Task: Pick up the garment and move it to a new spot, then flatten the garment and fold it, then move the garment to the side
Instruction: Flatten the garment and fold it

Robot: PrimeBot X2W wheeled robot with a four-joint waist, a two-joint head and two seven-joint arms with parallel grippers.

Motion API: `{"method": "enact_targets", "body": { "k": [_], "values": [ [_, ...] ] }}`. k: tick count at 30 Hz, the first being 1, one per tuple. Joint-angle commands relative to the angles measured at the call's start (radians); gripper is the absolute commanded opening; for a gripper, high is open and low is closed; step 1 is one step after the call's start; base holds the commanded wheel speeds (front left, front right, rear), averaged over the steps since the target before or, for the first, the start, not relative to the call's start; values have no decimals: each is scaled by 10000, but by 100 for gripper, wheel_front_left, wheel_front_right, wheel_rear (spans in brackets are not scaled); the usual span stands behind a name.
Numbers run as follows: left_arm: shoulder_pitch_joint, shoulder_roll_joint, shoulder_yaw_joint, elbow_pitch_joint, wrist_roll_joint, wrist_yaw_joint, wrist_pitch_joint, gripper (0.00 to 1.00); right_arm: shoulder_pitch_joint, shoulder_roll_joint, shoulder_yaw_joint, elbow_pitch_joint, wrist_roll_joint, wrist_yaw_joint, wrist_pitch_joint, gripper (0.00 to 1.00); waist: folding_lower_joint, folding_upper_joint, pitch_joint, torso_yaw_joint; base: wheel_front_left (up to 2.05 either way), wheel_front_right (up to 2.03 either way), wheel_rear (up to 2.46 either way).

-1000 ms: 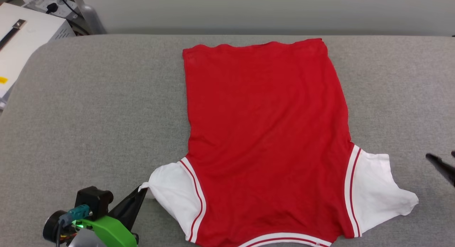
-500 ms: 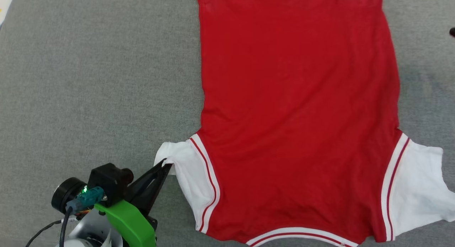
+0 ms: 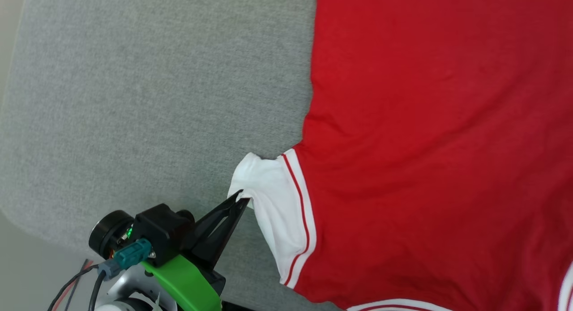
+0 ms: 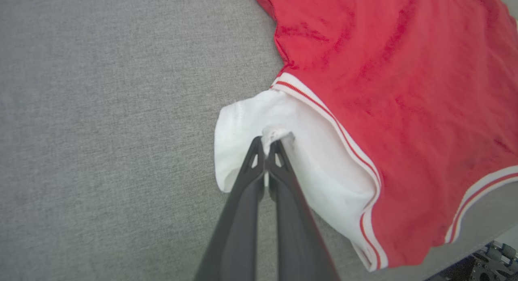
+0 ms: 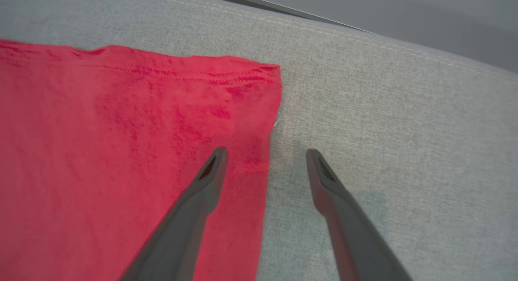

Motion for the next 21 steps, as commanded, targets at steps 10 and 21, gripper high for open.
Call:
{"method": "enact_targets", "body": {
  "k": [10,21],
  "values": [
    [-297,-198,-3,166,38,-132,-295,0,6,-150,413,861,-442,-7,-194,100,-2,120,1030,1072,0,0,0],
    [-377,-264,27,437,-21,-183,-443,0,409,-560,866,775,-33,-7,-117,0,-2,120,854,966,0,0,0]
  ]
}}
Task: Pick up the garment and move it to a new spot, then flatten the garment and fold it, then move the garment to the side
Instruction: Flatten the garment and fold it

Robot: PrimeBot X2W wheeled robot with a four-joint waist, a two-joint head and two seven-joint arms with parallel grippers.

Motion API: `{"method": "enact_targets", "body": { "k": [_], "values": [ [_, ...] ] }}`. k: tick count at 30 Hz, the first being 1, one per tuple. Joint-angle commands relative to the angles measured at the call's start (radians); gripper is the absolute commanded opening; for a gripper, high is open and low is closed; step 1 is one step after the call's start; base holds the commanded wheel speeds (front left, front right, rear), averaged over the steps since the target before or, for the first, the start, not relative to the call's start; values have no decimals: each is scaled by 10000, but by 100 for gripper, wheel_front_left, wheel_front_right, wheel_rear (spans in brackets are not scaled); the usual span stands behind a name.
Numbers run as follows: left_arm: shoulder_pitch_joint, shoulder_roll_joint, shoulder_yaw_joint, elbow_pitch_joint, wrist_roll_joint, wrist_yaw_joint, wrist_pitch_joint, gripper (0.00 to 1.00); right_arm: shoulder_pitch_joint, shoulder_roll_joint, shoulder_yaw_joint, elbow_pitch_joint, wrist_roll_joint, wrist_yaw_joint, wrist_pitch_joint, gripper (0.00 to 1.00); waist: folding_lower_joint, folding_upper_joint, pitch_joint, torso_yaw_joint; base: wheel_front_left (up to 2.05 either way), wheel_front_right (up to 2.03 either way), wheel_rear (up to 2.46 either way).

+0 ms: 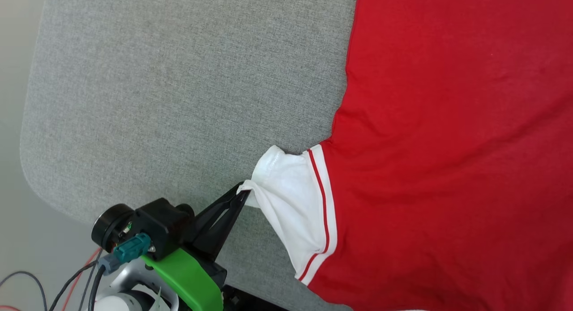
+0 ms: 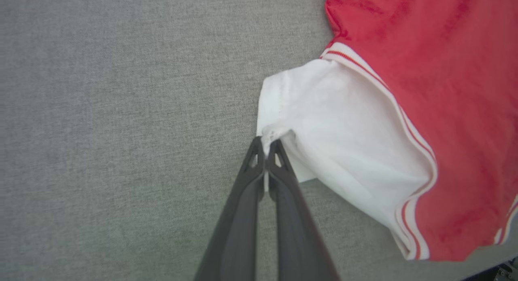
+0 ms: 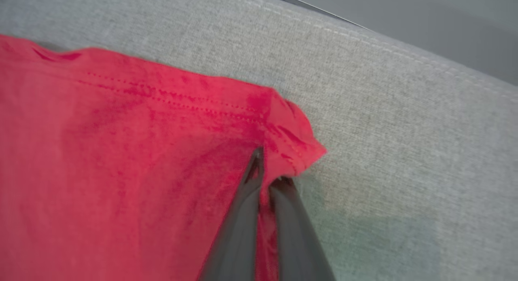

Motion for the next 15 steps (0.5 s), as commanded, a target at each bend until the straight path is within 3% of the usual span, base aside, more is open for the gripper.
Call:
{"method": "enact_targets", "body": {
  "k": [1,9,15],
  "values": [
    [-167,-68,34,36,-53,-41,-92,0,591,24,117,272,17,-4,93,0,0,120,-78,-48,0,0,0],
    [-158,-67,35,271,-76,1,-105,0,1266,54,164,449,67,-4,-295,0,0,120,-989,-480,0,0,0],
    [151,68,107,857,-56,295,-138,0,2583,135,166,474,527,-4,-836,0,0,120,-2225,-1006,0,0,0]
  ]
}}
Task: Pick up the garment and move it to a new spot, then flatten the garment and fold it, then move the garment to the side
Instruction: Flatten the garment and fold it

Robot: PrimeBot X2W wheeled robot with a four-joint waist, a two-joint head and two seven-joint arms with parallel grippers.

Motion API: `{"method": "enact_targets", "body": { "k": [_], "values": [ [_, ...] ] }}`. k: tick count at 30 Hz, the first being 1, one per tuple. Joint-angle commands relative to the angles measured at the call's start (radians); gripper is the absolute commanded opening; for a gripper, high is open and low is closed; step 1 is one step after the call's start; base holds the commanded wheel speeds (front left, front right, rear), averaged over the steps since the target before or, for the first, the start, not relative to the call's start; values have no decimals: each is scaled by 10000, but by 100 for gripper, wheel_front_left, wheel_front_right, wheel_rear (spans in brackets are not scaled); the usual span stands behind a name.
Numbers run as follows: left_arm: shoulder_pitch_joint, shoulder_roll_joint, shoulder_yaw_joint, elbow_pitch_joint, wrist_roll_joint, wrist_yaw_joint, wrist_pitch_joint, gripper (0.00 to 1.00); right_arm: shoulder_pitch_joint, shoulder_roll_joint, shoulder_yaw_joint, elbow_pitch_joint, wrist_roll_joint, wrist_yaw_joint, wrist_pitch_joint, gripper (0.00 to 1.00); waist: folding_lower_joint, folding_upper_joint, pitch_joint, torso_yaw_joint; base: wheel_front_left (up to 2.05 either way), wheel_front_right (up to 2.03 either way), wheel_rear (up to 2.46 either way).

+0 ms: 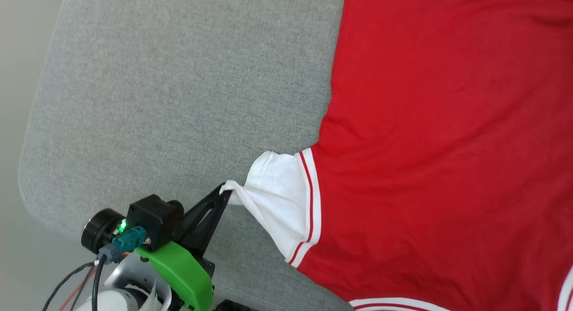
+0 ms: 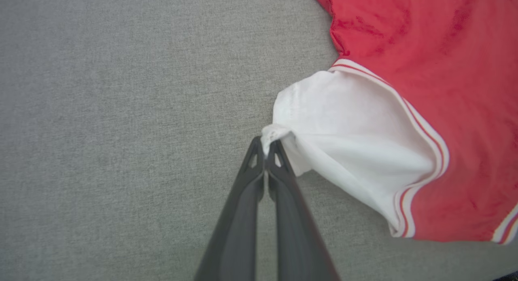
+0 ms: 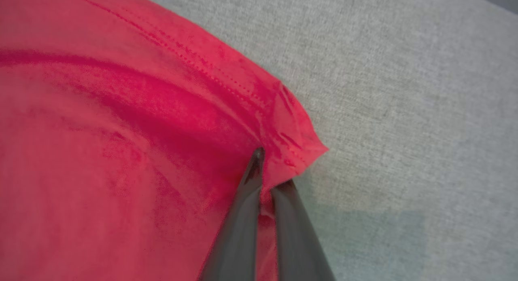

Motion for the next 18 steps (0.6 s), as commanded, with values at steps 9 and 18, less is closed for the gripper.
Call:
{"method": "enact_targets", "body": {
  "k": [9,18],
  "values": [
    [833,-272,-64,900,-419,300,-371,0,3152,44,-282,-266,966,-4,-653,0,-1,120,-2679,-1258,0,0,0],
    [1326,-464,2,1314,-745,452,-736,0,5646,-55,-859,-1590,1520,-4,-952,0,-1,120,-3779,-1877,0,0,0]
  ]
}}
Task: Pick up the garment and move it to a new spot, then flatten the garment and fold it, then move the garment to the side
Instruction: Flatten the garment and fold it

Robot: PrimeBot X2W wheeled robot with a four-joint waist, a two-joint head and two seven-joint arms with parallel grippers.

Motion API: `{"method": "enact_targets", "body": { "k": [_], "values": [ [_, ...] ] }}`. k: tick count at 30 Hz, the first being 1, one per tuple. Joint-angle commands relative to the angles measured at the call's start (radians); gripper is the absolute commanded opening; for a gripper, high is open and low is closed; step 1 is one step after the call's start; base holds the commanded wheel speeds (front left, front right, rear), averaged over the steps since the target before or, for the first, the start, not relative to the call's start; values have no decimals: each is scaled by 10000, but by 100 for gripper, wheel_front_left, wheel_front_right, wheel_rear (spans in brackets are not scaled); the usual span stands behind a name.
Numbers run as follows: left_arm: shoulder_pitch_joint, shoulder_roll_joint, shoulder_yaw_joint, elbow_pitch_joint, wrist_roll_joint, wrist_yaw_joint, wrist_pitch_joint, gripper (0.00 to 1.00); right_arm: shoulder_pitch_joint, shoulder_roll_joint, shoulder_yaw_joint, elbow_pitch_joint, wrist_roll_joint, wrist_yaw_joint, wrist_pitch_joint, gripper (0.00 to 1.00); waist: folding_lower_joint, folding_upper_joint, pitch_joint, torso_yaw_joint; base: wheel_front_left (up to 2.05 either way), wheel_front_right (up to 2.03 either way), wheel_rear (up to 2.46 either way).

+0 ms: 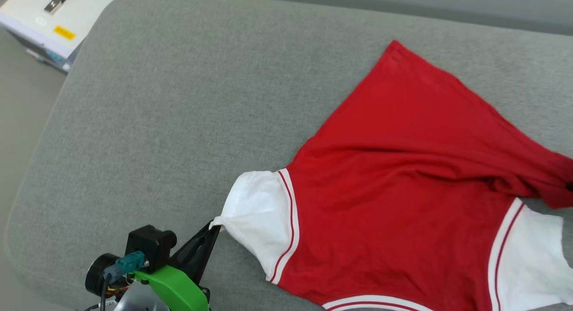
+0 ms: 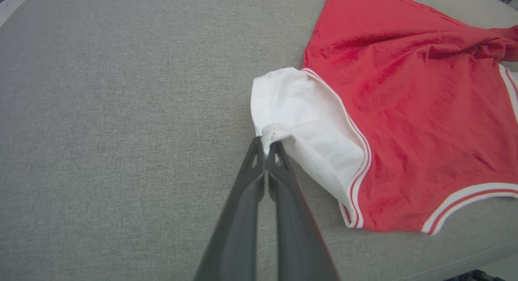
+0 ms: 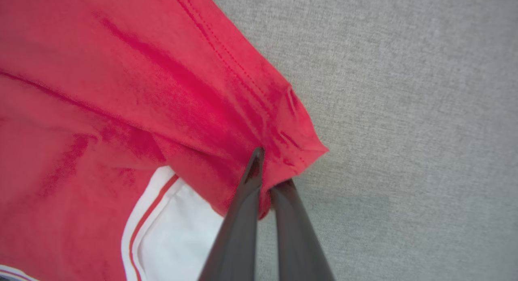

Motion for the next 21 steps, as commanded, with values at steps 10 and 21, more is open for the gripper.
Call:
{"method": "enact_targets", "body": {
  "k": [10,21],
  "values": [
    [125,-277,332,224,-335,157,-478,0,2434,618,-1309,-1608,-134,-4,715,0,1,119,-1205,-1001,0,0,0],
    [-124,-719,382,562,-525,75,-739,0,4172,1439,-1715,-2420,-404,-4,893,0,1,119,-1377,-990,0,0,0]
  ]
}}
